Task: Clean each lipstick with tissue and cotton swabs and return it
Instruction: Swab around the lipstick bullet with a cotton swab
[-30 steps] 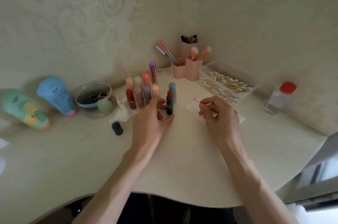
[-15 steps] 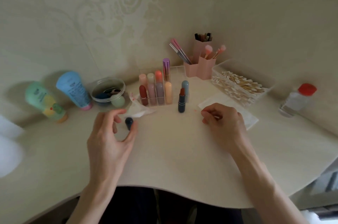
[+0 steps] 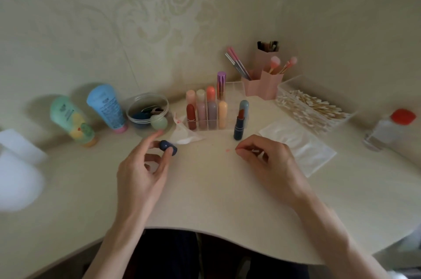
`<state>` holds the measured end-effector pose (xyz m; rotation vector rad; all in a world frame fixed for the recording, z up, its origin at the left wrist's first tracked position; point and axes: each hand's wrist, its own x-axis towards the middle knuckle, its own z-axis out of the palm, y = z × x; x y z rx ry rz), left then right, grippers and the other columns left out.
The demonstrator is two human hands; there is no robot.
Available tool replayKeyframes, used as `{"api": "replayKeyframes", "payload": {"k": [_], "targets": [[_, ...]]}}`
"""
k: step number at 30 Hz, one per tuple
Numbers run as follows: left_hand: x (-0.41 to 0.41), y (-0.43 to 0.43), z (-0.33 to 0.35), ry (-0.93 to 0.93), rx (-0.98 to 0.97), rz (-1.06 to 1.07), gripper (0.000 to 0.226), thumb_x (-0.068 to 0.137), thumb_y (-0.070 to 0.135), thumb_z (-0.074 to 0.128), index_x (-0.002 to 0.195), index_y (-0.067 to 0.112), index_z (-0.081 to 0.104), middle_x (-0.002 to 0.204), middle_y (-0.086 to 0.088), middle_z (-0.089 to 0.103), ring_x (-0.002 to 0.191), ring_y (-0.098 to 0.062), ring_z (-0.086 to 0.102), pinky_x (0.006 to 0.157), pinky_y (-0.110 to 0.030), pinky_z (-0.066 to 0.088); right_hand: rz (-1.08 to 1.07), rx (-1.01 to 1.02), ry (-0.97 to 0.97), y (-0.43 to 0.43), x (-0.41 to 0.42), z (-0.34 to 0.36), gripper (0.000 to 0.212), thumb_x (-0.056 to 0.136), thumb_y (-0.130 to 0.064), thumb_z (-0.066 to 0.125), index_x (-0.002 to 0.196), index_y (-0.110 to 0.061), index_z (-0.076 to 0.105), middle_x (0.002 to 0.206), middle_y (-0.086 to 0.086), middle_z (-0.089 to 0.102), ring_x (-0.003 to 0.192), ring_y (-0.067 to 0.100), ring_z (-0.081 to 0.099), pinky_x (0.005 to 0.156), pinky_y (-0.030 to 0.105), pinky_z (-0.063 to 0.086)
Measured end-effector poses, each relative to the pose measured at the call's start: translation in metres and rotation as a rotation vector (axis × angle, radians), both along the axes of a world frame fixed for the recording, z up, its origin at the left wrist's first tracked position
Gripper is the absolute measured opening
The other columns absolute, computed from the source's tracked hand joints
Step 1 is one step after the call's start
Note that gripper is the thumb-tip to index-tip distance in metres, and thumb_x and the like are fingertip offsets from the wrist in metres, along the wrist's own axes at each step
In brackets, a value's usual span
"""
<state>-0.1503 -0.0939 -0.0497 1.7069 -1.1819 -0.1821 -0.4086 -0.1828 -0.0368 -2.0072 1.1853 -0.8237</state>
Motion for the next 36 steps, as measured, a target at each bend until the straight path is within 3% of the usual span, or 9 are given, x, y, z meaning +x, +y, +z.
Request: {"api": "replayKeyframes", "payload": {"k": [2, 5, 7, 10, 17, 24, 29, 33, 36], "targets": [[0.001, 0.005, 0.003, 0.124, -0.024, -0.025, 0.038, 0.093, 0.022, 0.074, 0.129, 0.031, 0.066, 0.100, 0.013, 0.075, 0.074, -0.012, 0.069, 0.067, -0.014, 0.047, 0.016, -0.019, -0.005, 0.001, 0.001, 0.000, 0.006, 0.099, -0.030, 0.070, 0.095, -0.035, 0.072, 0.094, -0.019, 0.071, 0.091, 0.005, 0.065, 0.074, 0.014, 0.044], [-0.009, 0.008, 0.015, 0.454, -0.085, -0.167, 0.023, 0.092, 0.020, 0.074, 0.115, 0.021, 0.073, 0.097, 0.000, 0.077, 0.072, -0.016, 0.070, 0.066, -0.016, 0.050, 0.032, -0.047, -0.040, 0.003, 0.002, 0.001, 0.004, 0.099, -0.031, 0.071, 0.097, -0.034, 0.073, 0.095, -0.018, 0.071, 0.092, 0.006, 0.065, 0.073, 0.013, 0.043], [-0.019, 0.005, 0.020, 0.645, -0.041, -0.268, 0.020, 0.086, 0.024, 0.076, 0.105, 0.018, 0.076, 0.097, -0.010, 0.077, 0.071, -0.019, 0.067, 0.057, -0.019, 0.043, 0.038, -0.061, -0.071, 0.004, 0.004, 0.002, 0.003, 0.099, -0.030, 0.071, 0.098, -0.032, 0.074, 0.095, -0.018, 0.072, 0.090, 0.006, 0.066, 0.072, 0.011, 0.042], [-0.031, -0.004, 0.020, 0.761, 0.054, -0.367, 0.024, 0.080, 0.027, 0.078, 0.101, 0.016, 0.078, 0.098, -0.013, 0.078, 0.070, -0.022, 0.066, 0.051, -0.023, 0.035, 0.045, -0.112, -0.119, 0.007, 0.006, 0.003, 0.004, 0.098, -0.025, 0.072, 0.100, -0.028, 0.075, 0.091, -0.016, 0.072, 0.085, 0.009, 0.066, 0.070, 0.010, 0.041], [-0.035, -0.010, 0.023, 0.749, 0.143, -0.393, 0.029, 0.081, 0.024, 0.078, 0.107, 0.012, 0.076, 0.099, -0.011, 0.079, 0.067, -0.022, 0.068, 0.047, -0.022, 0.032, 0.025, -0.242, -0.152, 0.007, 0.010, 0.001, 0.004, 0.098, -0.024, 0.073, 0.101, -0.023, 0.076, 0.083, -0.017, 0.067, 0.068, 0.016, 0.058, 0.062, 0.017, 0.042], [-0.033, -0.014, 0.026, 0.689, 0.165, -0.479, 0.035, 0.080, 0.025, 0.077, 0.114, 0.016, 0.075, 0.099, -0.010, 0.079, 0.068, -0.019, 0.064, 0.049, -0.024, 0.035, 0.029, -0.352, -0.089, 0.010, 0.016, -0.002, 0.005, 0.098, -0.020, 0.075, 0.101, -0.020, 0.078, 0.092, -0.016, 0.070, 0.071, 0.006, 0.060, 0.067, 0.010, 0.041], [-0.031, -0.020, 0.019, 0.644, 0.144, -0.499, 0.028, 0.083, 0.017, 0.073, 0.111, 0.012, 0.077, 0.094, -0.008, 0.080, 0.074, -0.017, 0.067, 0.055, -0.022, 0.045, 0.042, -0.437, 0.032, 0.011, 0.015, -0.006, 0.009, 0.101, -0.028, 0.069, 0.103, -0.023, 0.076, 0.091, -0.016, 0.070, 0.069, 0.002, 0.056, 0.066, 0.019, 0.051], [-0.031, -0.021, 0.013, 0.661, 0.120, -0.494, 0.024, 0.089, -0.002, 0.069, 0.108, 0.010, 0.076, 0.094, -0.012, 0.080, 0.080, -0.018, 0.071, 0.057, -0.021, 0.047, 0.079, -0.480, 0.068, 0.012, 0.017, -0.006, 0.009, 0.100, -0.025, 0.071, 0.103, -0.020, 0.078, 0.085, -0.023, 0.059, 0.069, -0.003, 0.048, 0.069, 0.005, 0.038], [-0.030, -0.020, 0.010, 0.639, 0.107, -0.504, 0.026, 0.091, -0.008, 0.067, 0.107, 0.011, 0.076, 0.092, -0.012, 0.080, 0.079, -0.019, 0.072, 0.057, -0.022, 0.047, 0.108, -0.474, 0.056, 0.013, 0.018, -0.006, 0.009, 0.100, -0.025, 0.071, 0.102, -0.019, 0.078, 0.084, -0.023, 0.058, 0.067, -0.002, 0.050, 0.067, 0.007, 0.040]]}}
